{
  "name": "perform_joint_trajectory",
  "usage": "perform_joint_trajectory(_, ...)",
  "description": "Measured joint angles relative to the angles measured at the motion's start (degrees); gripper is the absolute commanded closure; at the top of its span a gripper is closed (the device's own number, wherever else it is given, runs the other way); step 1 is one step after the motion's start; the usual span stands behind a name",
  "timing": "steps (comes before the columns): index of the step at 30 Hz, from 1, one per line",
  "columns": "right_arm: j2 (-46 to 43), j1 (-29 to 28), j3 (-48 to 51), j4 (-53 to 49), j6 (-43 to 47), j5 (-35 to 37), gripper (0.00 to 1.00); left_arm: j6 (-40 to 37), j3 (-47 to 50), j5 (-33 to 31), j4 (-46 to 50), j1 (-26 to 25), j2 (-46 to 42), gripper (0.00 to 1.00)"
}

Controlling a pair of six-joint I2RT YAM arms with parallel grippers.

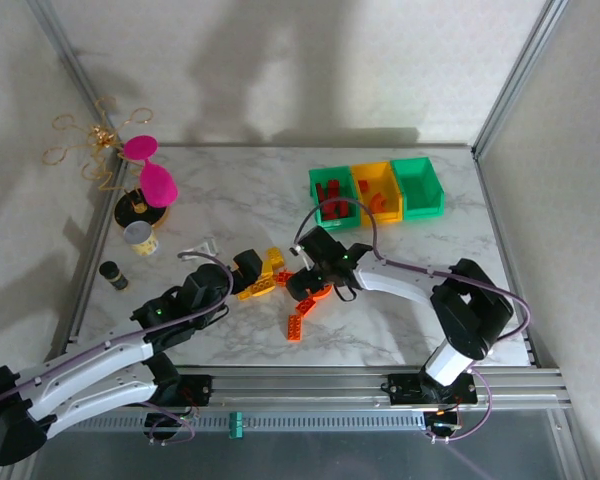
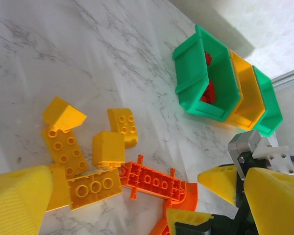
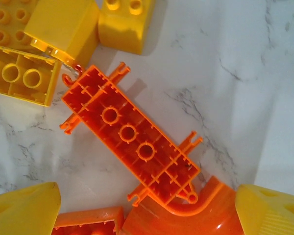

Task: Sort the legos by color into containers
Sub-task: Pick up the lego from the center of the table.

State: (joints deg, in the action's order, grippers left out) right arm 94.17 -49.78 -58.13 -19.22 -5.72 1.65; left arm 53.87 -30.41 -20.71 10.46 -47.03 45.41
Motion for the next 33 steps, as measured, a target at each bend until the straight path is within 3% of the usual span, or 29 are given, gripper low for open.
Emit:
perform_joint_trajectory(13,6.2,0.0,-6.9,-2.9,18.1,-5.3,0.11,1.5,1.7,-2.4,4.2,0.0,-5.0,0.0)
perform_joint_trajectory(23,13.4,0.0,-10.8,-5.1,25.6,-5.8,0.17,1.5,2.1,-3.3,5.3,0.4,-6.5,0.0)
perform_joint_trajectory(33,17.3,0.0,-14.1,-6.1,27.6,-2.9,0.41,1.5,2.1,-3.4,5.6,0.4,-6.9,0.0)
